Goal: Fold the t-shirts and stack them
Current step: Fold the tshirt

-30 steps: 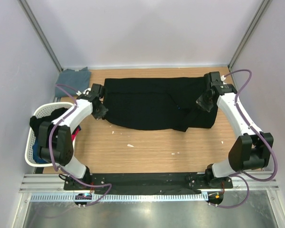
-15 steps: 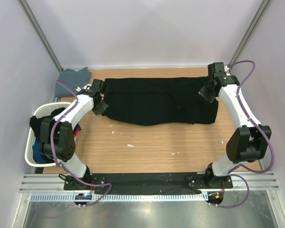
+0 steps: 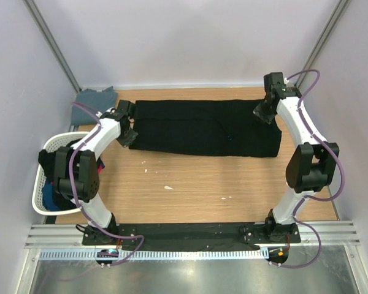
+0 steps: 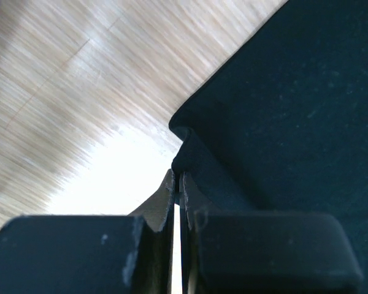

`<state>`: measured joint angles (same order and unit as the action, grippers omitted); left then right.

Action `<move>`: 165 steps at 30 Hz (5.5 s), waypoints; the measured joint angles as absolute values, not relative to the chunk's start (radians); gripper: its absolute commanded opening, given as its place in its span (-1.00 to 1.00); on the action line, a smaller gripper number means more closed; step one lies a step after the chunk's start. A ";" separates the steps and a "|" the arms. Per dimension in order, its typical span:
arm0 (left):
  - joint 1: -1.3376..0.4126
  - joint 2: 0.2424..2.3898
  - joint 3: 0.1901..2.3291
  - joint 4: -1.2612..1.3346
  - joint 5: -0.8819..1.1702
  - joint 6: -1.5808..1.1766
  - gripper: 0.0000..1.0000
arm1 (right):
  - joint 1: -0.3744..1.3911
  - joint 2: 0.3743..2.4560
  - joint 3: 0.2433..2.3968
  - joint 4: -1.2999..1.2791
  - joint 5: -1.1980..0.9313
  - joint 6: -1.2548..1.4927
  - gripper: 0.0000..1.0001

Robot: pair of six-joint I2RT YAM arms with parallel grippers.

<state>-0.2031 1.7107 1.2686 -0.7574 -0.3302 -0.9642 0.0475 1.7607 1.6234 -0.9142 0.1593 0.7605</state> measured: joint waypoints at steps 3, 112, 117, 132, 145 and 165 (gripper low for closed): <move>-0.195 1.727 1.295 -0.759 -0.331 -0.964 -1.00 | 0.042 1.789 1.655 -0.914 0.160 0.756 -0.98; -0.173 2.164 1.745 -0.798 -0.394 -0.859 -0.30 | 0.067 2.390 2.392 -0.909 0.234 0.524 -0.36; -0.169 2.168 1.793 -0.802 -0.393 -0.830 0.44 | 0.059 2.394 2.395 -0.876 0.173 0.509 0.39; -0.265 1.953 1.777 -0.767 -0.264 -0.777 0.97 | -0.024 2.070 1.925 -0.844 0.046 0.482 0.68; -0.431 1.969 1.645 -0.662 -0.159 -0.783 0.96 | -0.181 1.947 1.568 -0.716 0.067 0.458 0.33; -0.386 2.126 1.647 -0.682 -0.162 -0.823 0.95 | -0.225 1.990 1.625 -0.832 0.167 0.490 0.30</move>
